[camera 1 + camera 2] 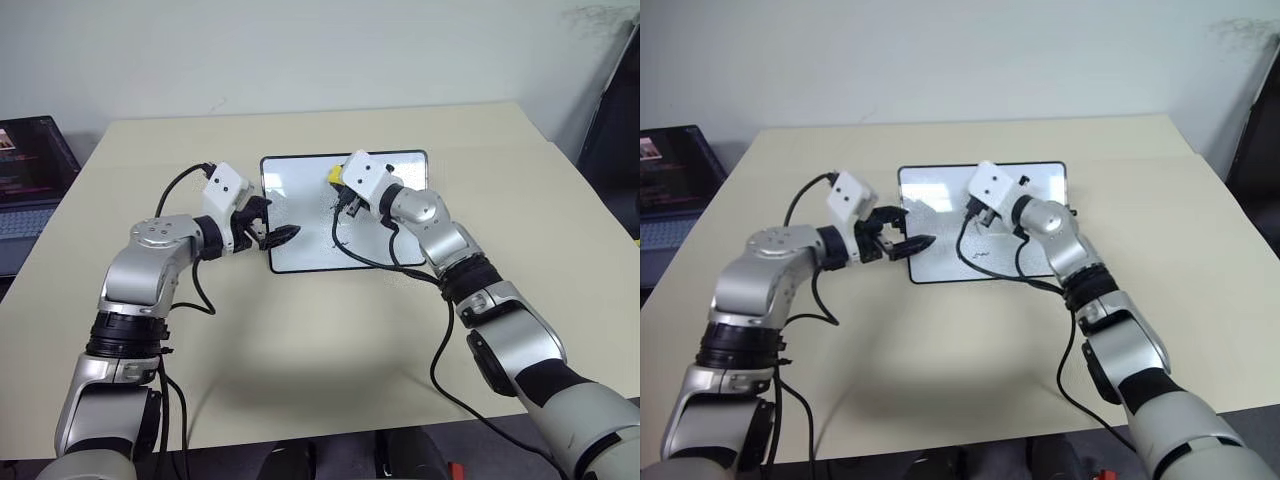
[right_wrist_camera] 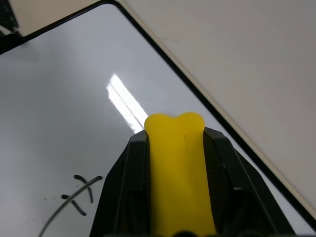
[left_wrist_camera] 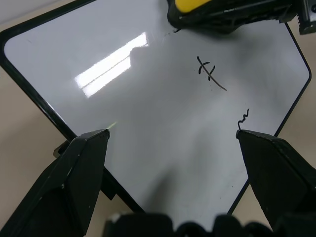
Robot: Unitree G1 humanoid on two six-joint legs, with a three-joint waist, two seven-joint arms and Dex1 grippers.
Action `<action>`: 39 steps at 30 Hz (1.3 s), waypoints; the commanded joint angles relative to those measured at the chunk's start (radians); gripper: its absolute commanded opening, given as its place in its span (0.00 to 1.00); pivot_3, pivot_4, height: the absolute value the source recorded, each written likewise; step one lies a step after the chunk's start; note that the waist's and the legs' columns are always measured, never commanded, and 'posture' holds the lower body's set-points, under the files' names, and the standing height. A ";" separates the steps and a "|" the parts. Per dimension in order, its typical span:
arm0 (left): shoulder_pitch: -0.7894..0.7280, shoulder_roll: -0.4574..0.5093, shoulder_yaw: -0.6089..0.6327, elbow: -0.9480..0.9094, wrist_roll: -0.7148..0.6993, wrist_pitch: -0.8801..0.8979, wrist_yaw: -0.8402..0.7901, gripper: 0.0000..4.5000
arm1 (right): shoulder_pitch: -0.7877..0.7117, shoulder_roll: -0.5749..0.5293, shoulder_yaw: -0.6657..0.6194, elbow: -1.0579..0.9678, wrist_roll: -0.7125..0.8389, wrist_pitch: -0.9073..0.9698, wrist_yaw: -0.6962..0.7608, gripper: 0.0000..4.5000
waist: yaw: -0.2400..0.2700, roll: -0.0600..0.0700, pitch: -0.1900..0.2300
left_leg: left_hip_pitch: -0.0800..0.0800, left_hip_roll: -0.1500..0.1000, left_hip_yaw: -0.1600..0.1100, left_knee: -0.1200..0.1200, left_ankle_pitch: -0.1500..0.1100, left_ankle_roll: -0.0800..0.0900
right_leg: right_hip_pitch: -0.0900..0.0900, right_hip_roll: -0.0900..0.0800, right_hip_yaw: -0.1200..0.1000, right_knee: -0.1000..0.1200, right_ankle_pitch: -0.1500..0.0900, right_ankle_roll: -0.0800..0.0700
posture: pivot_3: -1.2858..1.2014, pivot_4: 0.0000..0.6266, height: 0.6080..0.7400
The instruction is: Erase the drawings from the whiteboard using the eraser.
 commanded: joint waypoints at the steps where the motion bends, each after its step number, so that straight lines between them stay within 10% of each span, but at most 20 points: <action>1: -0.011 0.020 0.034 -0.012 -0.014 -0.004 -0.008 1.00 | -0.032 -0.004 -0.027 -0.026 0.004 0.003 -0.028 0.24 | 0.000 0.000 0.000 | 0.000 0.000 0.000 0.000 0.000 0.000 | 0.000 0.000 0.000 0.000 0.000 0.000 | 0.52 0.24 1.00; 39: -0.015 0.035 0.014 0.019 0.016 -0.038 -0.029 1.00 | 0.046 0.015 0.048 -0.099 -0.050 0.161 0.056 0.24 | -0.005 -0.001 -0.001 | 0.002 0.000 0.001 0.005 0.001 -0.001 | 0.000 0.000 0.001 0.010 0.000 0.000 | 0.52 0.24 1.00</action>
